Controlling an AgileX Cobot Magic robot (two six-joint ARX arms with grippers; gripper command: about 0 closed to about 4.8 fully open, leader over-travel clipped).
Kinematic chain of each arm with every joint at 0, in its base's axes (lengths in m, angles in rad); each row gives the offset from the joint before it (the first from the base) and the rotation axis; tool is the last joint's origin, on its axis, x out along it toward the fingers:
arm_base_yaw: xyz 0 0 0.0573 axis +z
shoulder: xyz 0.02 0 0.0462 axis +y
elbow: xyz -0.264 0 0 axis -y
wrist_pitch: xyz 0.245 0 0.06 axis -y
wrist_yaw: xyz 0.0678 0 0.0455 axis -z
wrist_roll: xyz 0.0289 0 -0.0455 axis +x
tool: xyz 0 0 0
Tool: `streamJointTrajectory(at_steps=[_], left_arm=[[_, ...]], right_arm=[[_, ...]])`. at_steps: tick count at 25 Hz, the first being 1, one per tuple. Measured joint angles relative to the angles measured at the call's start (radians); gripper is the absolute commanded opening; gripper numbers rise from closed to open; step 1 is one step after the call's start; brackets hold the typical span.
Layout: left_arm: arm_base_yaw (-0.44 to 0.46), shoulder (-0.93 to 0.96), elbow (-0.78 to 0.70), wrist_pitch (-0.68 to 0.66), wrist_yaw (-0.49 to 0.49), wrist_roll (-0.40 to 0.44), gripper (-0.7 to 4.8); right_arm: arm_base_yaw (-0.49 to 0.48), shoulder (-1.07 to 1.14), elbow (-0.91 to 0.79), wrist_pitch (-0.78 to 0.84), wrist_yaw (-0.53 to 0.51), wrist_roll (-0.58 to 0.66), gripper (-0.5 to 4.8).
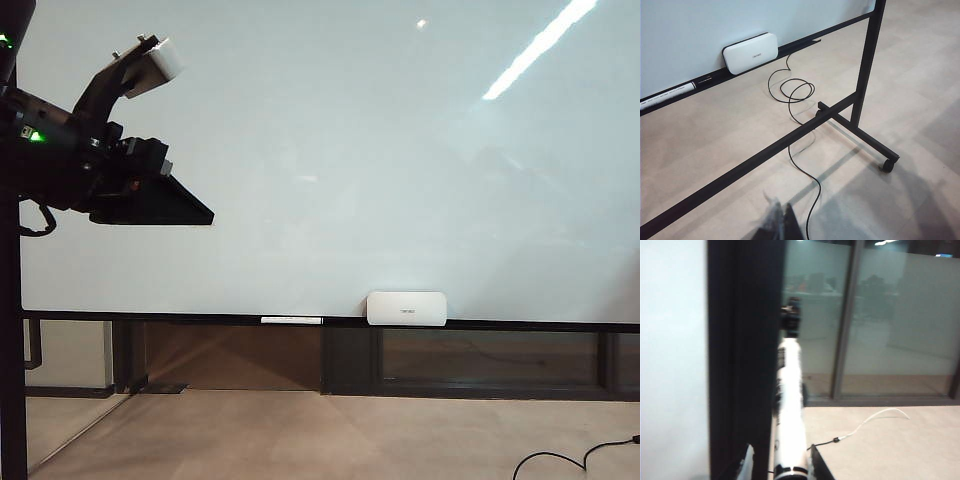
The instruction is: Reach to the right to find the marker pen, pick it up, and write the number 12 on the whiteboard.
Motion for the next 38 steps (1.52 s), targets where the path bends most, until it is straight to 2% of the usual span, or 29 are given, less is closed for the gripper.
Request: streamJointTrajectory(at_steps=[10,13,38], left_arm=[[0.0,0.0,0.0,0.001,0.0,0.0,-0.05],[0.0,0.0,0.0,0.002,0.0,0.0,-0.05],[0.0,0.0,0.006,0.014,0.0,0.0,-0.05]], right_arm=[[0.0,0.0,0.002,0.001,0.027,-0.018,1.52],[0.0,0.0,0.002,0.005,0.026,-0.019,1.89],[0.0,0.0,0.014,0.013,0.047,-0.019,1.88]])
